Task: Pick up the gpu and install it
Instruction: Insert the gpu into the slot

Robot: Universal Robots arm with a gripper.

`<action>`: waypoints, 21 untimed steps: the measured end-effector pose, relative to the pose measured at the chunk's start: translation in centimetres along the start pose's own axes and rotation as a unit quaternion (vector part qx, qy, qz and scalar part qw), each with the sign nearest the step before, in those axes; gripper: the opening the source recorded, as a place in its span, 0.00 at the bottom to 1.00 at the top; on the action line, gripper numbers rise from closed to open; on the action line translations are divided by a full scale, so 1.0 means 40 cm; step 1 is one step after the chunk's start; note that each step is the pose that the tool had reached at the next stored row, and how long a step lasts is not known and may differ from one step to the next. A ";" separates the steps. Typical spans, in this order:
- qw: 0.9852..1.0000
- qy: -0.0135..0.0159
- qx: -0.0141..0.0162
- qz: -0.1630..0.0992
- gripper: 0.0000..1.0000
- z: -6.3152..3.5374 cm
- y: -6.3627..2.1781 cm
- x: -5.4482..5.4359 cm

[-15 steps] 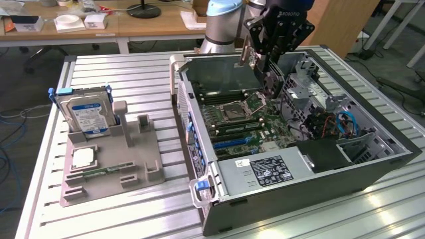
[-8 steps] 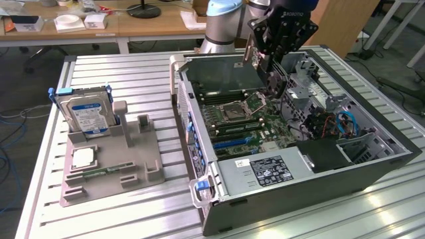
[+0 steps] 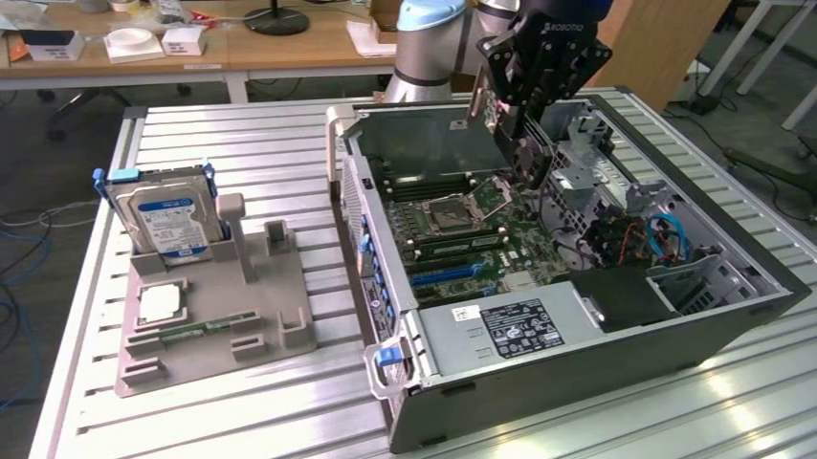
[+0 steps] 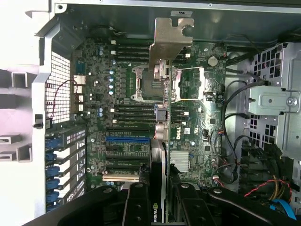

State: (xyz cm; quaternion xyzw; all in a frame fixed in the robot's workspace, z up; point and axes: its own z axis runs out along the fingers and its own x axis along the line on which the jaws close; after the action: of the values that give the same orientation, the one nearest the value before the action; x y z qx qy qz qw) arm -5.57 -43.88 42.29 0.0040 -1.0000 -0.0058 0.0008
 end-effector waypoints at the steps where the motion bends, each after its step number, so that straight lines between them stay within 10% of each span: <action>1: 1.000 0.000 0.000 0.000 0.26 0.000 0.000 0.000; 21: 0.998 0.001 0.000 -0.064 0.26 0.000 -0.001 0.000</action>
State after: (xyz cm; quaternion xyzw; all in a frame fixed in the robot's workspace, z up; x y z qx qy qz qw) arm -5.57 -43.92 42.29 0.0679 -0.9977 -0.0057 0.0012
